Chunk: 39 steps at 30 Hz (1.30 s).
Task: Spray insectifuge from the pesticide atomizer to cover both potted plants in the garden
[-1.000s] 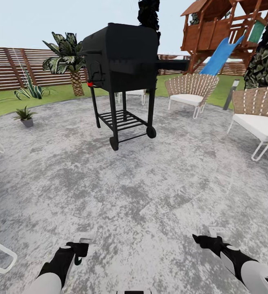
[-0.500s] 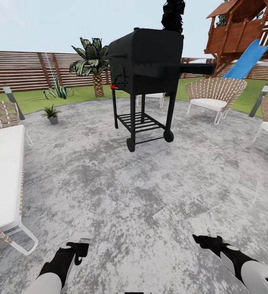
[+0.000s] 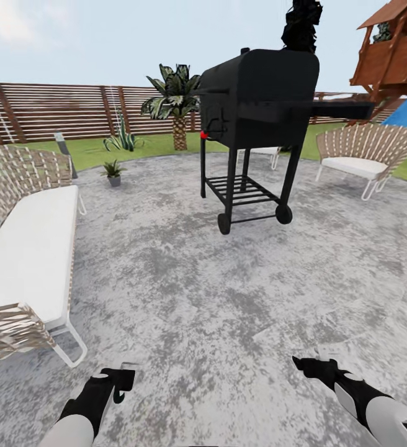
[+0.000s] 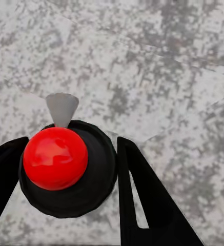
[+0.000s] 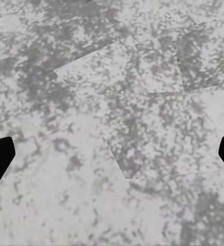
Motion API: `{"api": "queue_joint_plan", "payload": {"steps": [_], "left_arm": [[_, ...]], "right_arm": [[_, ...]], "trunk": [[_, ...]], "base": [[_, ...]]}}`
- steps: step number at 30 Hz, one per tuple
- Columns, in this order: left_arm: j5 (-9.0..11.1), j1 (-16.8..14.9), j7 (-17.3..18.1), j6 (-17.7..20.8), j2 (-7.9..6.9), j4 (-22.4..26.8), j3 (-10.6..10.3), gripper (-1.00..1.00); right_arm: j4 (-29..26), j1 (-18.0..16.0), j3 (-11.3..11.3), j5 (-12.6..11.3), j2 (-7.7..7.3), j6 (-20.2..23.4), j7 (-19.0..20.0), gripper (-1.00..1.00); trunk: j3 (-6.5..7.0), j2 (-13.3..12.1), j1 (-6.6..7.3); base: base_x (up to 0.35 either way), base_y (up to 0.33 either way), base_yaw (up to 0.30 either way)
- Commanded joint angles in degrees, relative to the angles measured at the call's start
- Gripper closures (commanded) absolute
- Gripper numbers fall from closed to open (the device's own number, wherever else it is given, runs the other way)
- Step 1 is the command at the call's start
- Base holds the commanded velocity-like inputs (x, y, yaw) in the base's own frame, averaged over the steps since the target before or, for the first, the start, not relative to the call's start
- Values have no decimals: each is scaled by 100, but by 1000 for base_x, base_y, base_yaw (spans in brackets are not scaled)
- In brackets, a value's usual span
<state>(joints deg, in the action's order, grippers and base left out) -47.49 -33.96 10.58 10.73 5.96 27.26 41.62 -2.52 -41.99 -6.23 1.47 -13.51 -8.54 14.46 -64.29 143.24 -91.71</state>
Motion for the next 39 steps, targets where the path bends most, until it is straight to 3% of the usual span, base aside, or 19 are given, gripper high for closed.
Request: {"api": "queue_joint_plan", "payload": {"steps": [1, 11, 27, 39], "left_arm": [[-50, -6, 49, 17, 10, 16, 48, 100], [-54, -6, 57, 17, 11, -53, 48, 100], [-50, -6, 54, 17, 11, -63, 48, 100], [-50, -6, 56, 17, 11, -63, 48, 100]], "right_arm": [[6, -2, -45, 17, -3, -16, 31, -100], [6, -2, -45, 19, -3, -16, 31, -100], [6, -2, -45, 18, -4, -16, 35, -100], [6, -2, -45, -15, -6, -16, 44, -100]], "trunk": [[-4, 2, 1], [-4, 2, 1], [-4, 2, 1], [-4, 2, 1]], "base": [[0, 0, 289], [23, -12, 288], [247, -203, 281], [259, -222, 28]]}}
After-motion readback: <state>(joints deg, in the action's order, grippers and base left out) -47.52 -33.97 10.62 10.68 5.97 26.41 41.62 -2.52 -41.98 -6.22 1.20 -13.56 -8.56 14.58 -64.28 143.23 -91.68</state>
